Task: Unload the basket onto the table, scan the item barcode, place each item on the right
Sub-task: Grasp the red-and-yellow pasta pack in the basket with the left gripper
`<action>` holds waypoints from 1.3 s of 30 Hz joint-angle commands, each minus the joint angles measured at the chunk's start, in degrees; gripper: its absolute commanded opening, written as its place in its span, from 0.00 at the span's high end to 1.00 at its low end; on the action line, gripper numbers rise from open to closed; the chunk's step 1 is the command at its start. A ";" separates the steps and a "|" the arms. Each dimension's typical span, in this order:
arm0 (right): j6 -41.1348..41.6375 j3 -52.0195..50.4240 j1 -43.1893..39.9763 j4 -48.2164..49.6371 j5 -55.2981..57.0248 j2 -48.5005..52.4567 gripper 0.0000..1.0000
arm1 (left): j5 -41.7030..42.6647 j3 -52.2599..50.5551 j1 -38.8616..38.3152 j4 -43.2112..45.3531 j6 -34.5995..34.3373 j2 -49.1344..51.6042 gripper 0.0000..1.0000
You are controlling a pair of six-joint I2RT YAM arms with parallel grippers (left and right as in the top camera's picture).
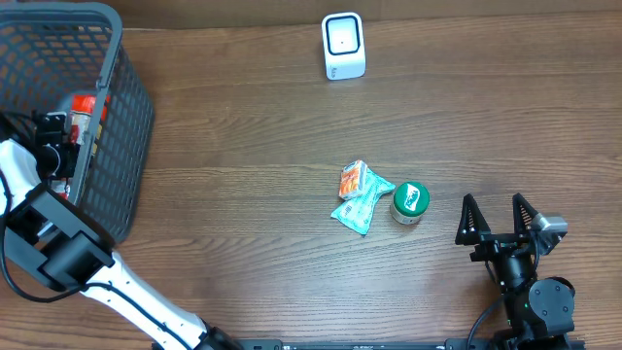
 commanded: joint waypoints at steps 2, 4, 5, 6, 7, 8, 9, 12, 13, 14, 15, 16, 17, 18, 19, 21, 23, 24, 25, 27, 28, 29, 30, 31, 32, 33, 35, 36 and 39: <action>-0.24 -0.61 -0.07 0.26 0.13 -0.55 0.00 | 4.02 3.96 -0.26 -7.32 -8.63 7.48 0.89; -0.24 -0.61 -0.07 0.26 0.13 -0.55 0.00 | 5.42 8.74 -0.26 -10.49 -11.91 7.39 0.96; -0.24 -0.61 -0.07 0.28 0.15 -0.55 0.00 | 6.14 11.50 -0.26 -12.22 -13.70 7.37 0.96; -0.24 -0.61 -0.07 0.26 0.13 -0.55 0.00 | 6.64 13.73 -0.28 -13.55 -15.06 7.34 0.96; -0.24 -0.61 -0.07 0.26 0.13 -0.55 0.00 | 7.23 16.59 -0.33 -15.10 -16.65 7.28 0.96; -0.24 -0.61 -0.07 0.26 0.15 -0.55 0.00 | 7.67 18.69 -0.39 -16.26 -17.55 7.19 0.96; -0.24 -0.61 -0.07 0.26 0.15 -0.55 0.00 | 7.80 20.74 -0.50 -17.40 -18.38 7.06 0.96; -0.24 -0.61 -0.07 0.26 0.13 -0.55 0.00 | 7.76 27.26 -1.03 -21.14 -20.15 6.51 0.96; -0.24 -0.61 -0.07 0.26 0.13 -0.55 0.00 | 7.76 29.75 -1.27 -22.43 -20.50 6.12 0.96; -0.24 -0.61 -0.07 0.26 0.15 -0.55 0.00 | 7.65 31.23 -1.40 -23.15 -20.90 5.90 0.96; -0.24 -0.61 -0.07 0.26 0.15 -0.55 0.00 | 7.52 33.05 -1.62 -23.80 -21.53 5.46 0.96; -0.24 -0.61 -0.07 0.26 0.13 -0.55 0.00 | 7.54 34.60 -1.84 -24.20 -21.90 4.85 0.96; -0.24 -0.61 -0.07 0.26 0.13 -0.55 0.00 | 7.54 35.69 -2.12 -24.30 -21.94 4.26 0.96; -0.24 -0.61 -0.07 0.26 0.13 -0.55 0.00 | 7.37 36.59 -2.38 -24.26 -22.18 3.48 0.96; -0.24 -0.61 -0.07 0.26 0.13 -0.55 0.00 | 6.54 37.11 -2.69 -23.93 -22.84 2.60 0.96; -0.24 -0.61 -0.07 0.26 0.13 -0.55 0.00 | 4.79 37.24 -3.08 -23.50 -23.71 1.46 0.96; -0.24 -0.61 -0.07 0.26 0.15 -0.55 0.00 | 3.93 37.24 -3.41 -23.96 -25.07 0.55 0.96; -0.24 -0.61 -0.07 0.28 0.13 -0.55 0.00 | 3.93 37.24 -3.58 -24.28 -26.16 0.11 0.96; -0.24 -0.61 -0.07 0.26 0.13 -0.55 0.00 | 3.93 37.24 -3.78 -24.30 -26.93 -0.42 0.96; -0.24 -0.61 -0.07 0.26 0.13 -0.55 0.00 | 3.80 37.24 -4.39 -24.02 -27.28 -1.92 0.96; -0.24 -0.61 -0.07 0.26 0.15 -0.55 0.00 | 2.91 37.24 -4.81 -23.71 -27.28 -3.08 0.96; -0.24 -0.61 -0.07 0.26 0.13 -0.55 0.00 | 1.64 37.24 -5.25 -23.37 -27.28 -4.26 0.96; -0.24 -0.61 -0.07 0.26 0.15 -0.55 0.00 | -0.07 37.24 -5.84 -22.97 -27.30 -5.84 0.96; -0.24 -0.61 -0.07 0.28 0.13 -0.55 0.00 | -1.33 37.24 -6.36 -22.56 -27.50 -7.28 0.96; -0.24 -0.61 -0.07 0.26 0.13 -0.55 0.00 | -2.40 37.24 -7.02 -22.05 -27.80 -9.05 0.96; -0.24 -0.61 -0.07 0.26 0.13 -0.55 0.00 | -3.26 37.24 -7.65 -21.46 -28.44 -10.86 0.96; -0.24 -0.61 -0.07 0.26 0.13 -0.55 0.00 | -4.44 37.24 -8.66 -20.39 -29.75 -14.40 0.96; -0.24 -0.61 -0.07 0.26 0.13 -0.55 0.00 | -5.11 37.24 -9.09 -20.09 -30.53 -16.11 0.96; -0.24 -0.61 -0.07 0.26 0.15 -0.55 0.00 | -7.98 37.24 -10.51 -19.50 -34.03 -22.14 0.96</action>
